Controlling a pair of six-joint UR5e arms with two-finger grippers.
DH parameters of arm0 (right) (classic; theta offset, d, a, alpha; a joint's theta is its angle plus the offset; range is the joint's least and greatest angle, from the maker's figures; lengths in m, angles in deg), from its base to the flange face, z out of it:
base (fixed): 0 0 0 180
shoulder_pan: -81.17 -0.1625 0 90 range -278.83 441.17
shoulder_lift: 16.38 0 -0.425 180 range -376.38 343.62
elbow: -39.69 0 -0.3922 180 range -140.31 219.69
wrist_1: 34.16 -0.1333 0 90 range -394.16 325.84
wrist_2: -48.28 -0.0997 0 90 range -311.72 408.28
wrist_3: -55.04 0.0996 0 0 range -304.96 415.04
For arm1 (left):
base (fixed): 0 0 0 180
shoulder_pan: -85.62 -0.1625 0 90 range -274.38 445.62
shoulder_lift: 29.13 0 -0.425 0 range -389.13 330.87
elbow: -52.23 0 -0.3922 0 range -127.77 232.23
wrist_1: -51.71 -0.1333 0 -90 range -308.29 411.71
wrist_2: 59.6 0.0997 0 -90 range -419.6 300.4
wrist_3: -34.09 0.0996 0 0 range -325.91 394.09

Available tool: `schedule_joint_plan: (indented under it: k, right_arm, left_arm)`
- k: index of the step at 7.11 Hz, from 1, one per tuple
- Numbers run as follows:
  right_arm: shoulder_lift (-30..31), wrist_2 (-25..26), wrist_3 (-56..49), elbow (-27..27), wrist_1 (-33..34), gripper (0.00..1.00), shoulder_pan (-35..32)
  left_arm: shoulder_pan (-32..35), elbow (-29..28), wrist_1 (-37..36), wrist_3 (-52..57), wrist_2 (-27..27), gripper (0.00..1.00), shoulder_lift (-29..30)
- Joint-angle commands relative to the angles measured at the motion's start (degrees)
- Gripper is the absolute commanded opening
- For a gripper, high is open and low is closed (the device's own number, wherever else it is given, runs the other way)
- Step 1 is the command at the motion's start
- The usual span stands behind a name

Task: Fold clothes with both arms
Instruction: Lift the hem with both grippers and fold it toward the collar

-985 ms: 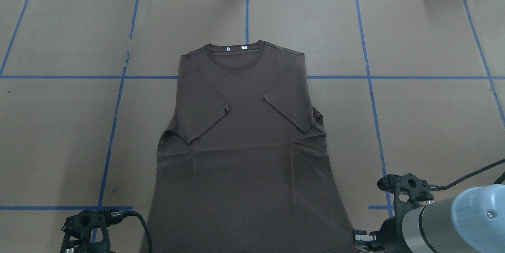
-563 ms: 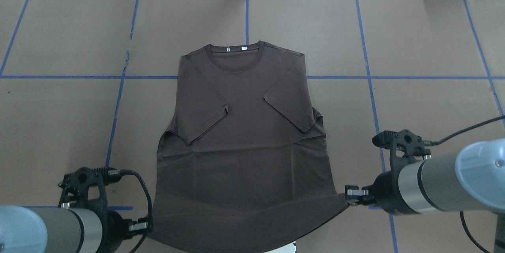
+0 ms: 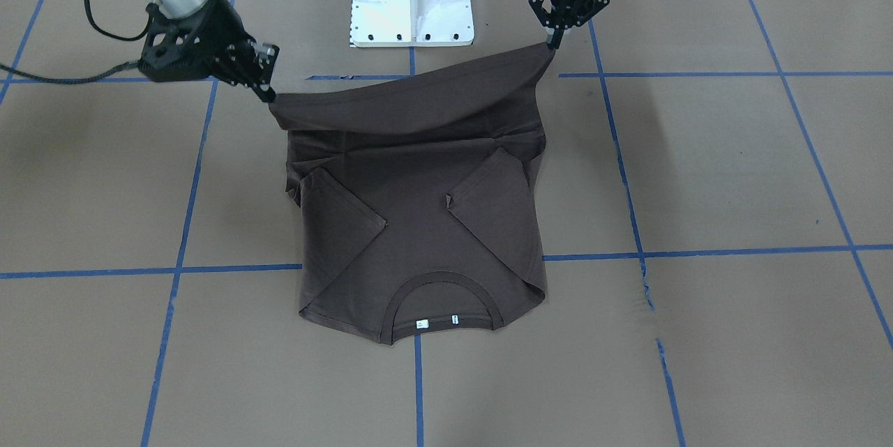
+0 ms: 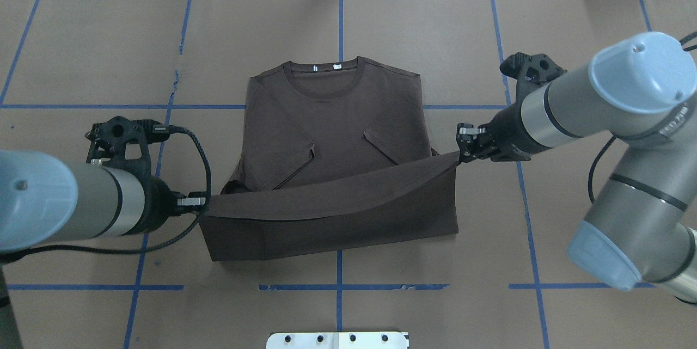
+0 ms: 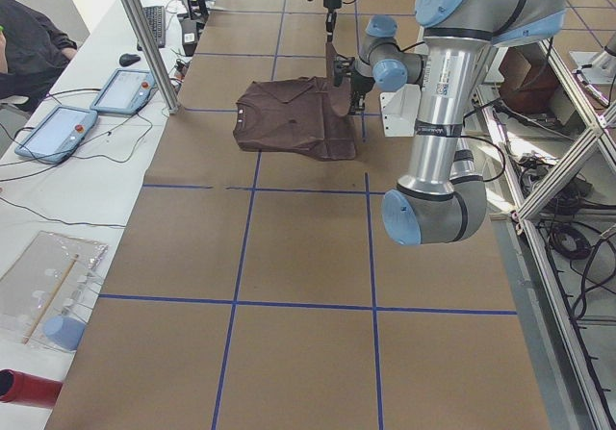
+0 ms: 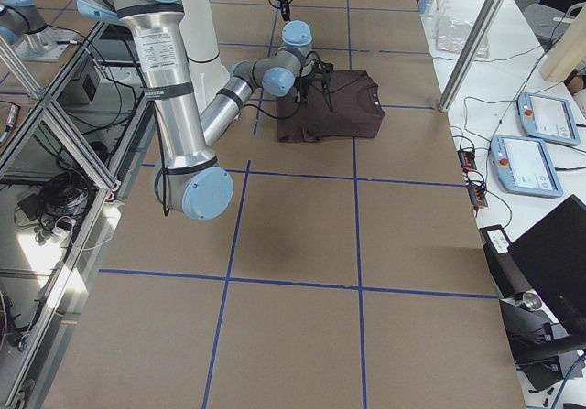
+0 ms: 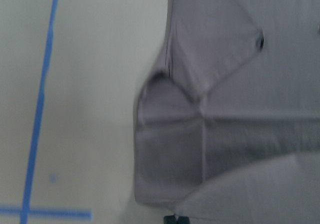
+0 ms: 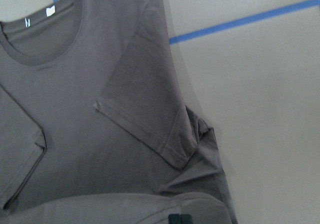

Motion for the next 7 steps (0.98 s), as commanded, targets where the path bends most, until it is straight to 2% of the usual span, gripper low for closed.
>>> schedule_joint_plan:
  k: [1, 2, 3, 6, 7]
  right_arm:
    - [-9.80, -0.63, -1.04, -13.51, -0.10, 0.00, -4.33]
    - [-13.41, -0.72, -2.35, -19.67, -0.45, 0.00, -6.17]
    - [-16.66, -0.63, -2.71, -27.30, -4.89, 0.00, -7.24]
    - [-22.56, -0.55, -3.24, -41.74, -11.95, 0.00, -9.53]
    - [-23.80, -0.46, -3.42, -44.22, -12.40, 0.00, -9.79]
  left_arm:
    - [8.05, -14.97, 0.48, 6.31, -0.87, 0.00, 9.09]
    - [11.22, -18.01, 2.05, 10.34, -0.87, 0.00, 9.48]
    - [13.51, -22.39, 5.20, 12.64, -0.87, 0.00, 9.48]
    - [16.26, -36.55, 19.78, 12.75, -0.87, 0.00, 11.23]
    - [17.22, -39.54, 20.69, 12.75, -0.96, 0.00, 13.24]
